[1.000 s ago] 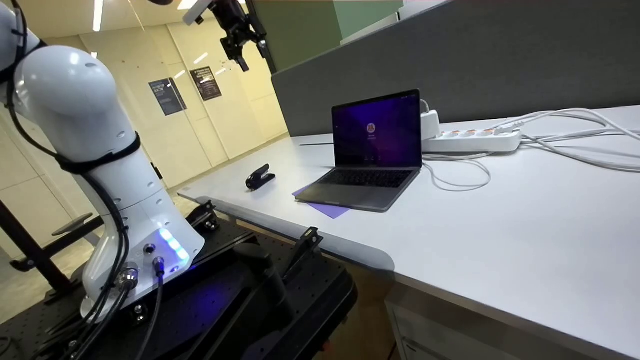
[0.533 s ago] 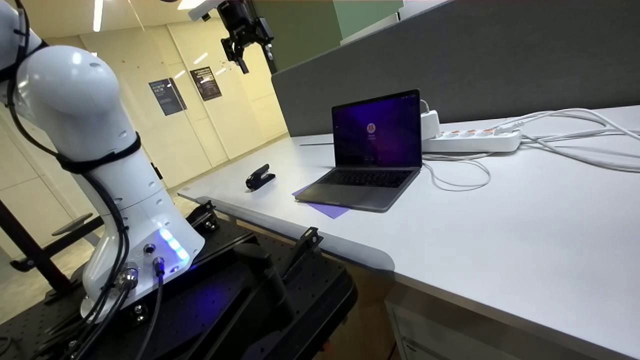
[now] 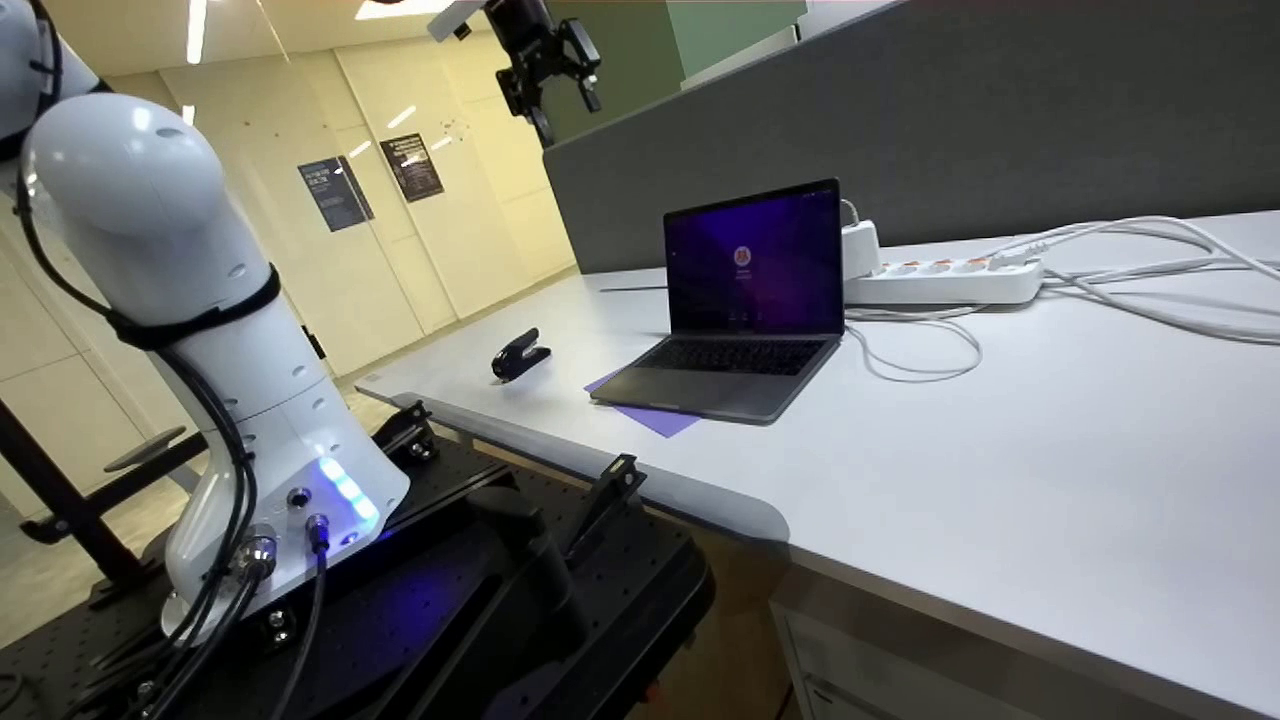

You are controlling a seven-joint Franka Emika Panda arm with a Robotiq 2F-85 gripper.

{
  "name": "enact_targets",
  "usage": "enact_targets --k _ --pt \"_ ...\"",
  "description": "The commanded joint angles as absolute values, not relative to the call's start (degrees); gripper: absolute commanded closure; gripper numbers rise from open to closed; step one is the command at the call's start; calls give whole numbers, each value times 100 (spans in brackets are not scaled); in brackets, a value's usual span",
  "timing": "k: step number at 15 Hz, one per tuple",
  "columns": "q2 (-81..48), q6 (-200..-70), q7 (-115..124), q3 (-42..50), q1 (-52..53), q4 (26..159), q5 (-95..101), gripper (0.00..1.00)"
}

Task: Close the laptop.

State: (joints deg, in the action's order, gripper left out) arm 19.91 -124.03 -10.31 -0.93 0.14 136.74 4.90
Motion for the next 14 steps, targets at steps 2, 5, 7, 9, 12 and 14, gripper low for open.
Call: enact_targets --k 2,5,7,9,12,14 --pt "1135 -12565 -1231 243 -128 13052 466 0" --pt "581 -12438 -1657 389 -134 12593 306 0" --pt "262 -12297 -2073 448 -152 12269 177 0" --pt "-14 -12099 -2495 481 -202 11970 9 0" --pt "43 -12180 -2316 414 -269 12152 84 0" --pt "-94 -12039 -2316 421 -321 11975 85 0"
